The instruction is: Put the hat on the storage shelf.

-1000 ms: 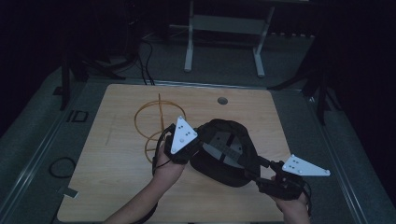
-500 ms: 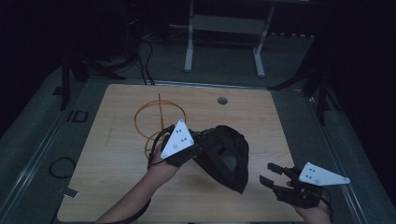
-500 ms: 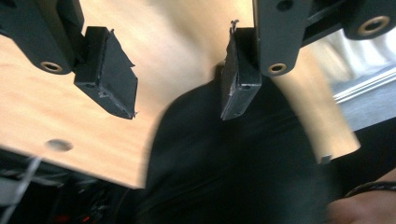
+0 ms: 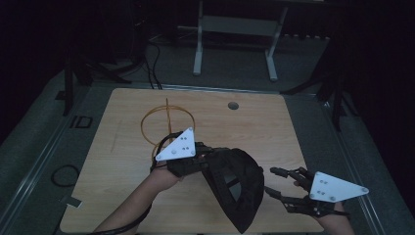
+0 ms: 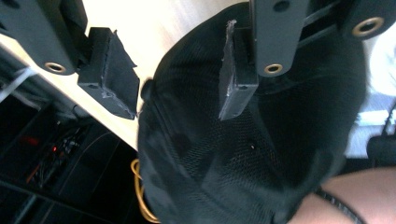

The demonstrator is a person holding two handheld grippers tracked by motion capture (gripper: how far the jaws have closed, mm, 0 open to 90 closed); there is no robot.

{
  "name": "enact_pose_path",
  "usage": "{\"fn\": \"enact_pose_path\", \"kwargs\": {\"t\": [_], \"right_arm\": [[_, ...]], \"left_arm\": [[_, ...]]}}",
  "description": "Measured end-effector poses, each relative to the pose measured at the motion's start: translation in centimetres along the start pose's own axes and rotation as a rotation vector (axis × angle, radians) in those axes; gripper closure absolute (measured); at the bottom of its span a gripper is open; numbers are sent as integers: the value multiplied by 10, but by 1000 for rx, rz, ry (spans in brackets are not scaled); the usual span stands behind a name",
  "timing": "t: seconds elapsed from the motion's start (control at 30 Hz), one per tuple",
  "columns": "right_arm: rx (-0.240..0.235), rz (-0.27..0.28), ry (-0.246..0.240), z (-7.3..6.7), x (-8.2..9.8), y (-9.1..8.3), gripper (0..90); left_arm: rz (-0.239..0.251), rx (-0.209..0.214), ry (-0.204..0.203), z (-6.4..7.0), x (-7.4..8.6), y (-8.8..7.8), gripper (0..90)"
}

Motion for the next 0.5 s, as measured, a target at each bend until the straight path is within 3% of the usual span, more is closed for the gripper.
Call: {"fn": "enact_pose_path", "kwargs": {"t": [0.07,0.27,0.5], "right_arm": [[-2,-14,-58,-6,-3,9,473],[-56,-3,-104,-15,-9,17,516],[-63,-22,-113,-17,-8,24,743]], "left_arm": [[3,21,4,1,0,-1,884],[-5,36,24,5,-2,2,884],[-10,29,4,3,-2,4,884]]}}
Point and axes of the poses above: each handheld gripper's, and its own axes: y roughly forward along the jaws, x roughly out of its underside, z roughly to its right, the point moved 6 cm from there along y, roughly forward along the jaws, and after that the axes turned 14 degrees about y, right-handed, at the moved point
